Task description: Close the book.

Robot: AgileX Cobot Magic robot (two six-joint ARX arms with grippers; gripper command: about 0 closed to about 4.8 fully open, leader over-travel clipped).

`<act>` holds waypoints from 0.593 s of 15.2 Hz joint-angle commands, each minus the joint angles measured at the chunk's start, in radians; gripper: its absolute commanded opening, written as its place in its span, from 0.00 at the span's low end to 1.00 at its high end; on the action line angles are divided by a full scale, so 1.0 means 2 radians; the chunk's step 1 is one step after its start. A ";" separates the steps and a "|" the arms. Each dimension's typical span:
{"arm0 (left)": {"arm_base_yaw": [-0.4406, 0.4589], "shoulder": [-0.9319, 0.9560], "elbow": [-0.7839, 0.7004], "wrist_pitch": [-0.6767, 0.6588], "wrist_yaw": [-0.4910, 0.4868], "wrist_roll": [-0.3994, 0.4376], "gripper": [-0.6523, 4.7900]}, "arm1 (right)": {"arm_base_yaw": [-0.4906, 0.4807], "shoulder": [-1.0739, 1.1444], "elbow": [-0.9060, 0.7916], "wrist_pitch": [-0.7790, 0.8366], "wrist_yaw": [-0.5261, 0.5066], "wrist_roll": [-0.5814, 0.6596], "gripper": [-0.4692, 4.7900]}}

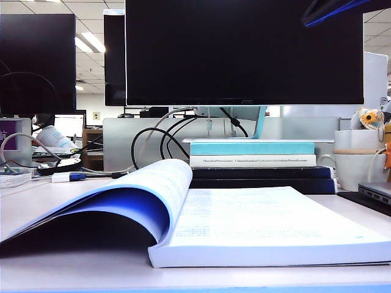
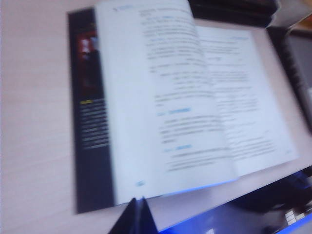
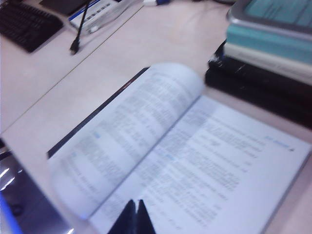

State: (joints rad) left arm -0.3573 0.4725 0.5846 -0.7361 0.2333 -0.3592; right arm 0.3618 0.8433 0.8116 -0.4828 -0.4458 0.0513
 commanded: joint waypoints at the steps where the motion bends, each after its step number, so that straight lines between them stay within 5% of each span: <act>1: -0.053 -0.048 -0.059 0.098 -0.016 -0.113 0.11 | 0.000 0.004 0.003 0.020 0.025 -0.002 0.09; 3: -0.144 -0.055 -0.127 0.140 -0.044 -0.208 0.11 | 0.003 0.021 0.002 0.024 -0.001 -0.002 0.09; 9: -0.257 -0.042 -0.156 0.198 -0.166 -0.324 0.12 | 0.006 0.041 0.001 0.031 -0.002 -0.002 0.09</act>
State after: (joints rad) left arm -0.8528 0.3779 0.2821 -0.3470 -0.0513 -0.9546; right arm 0.3710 0.9272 0.8104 -0.4500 -0.4450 0.0513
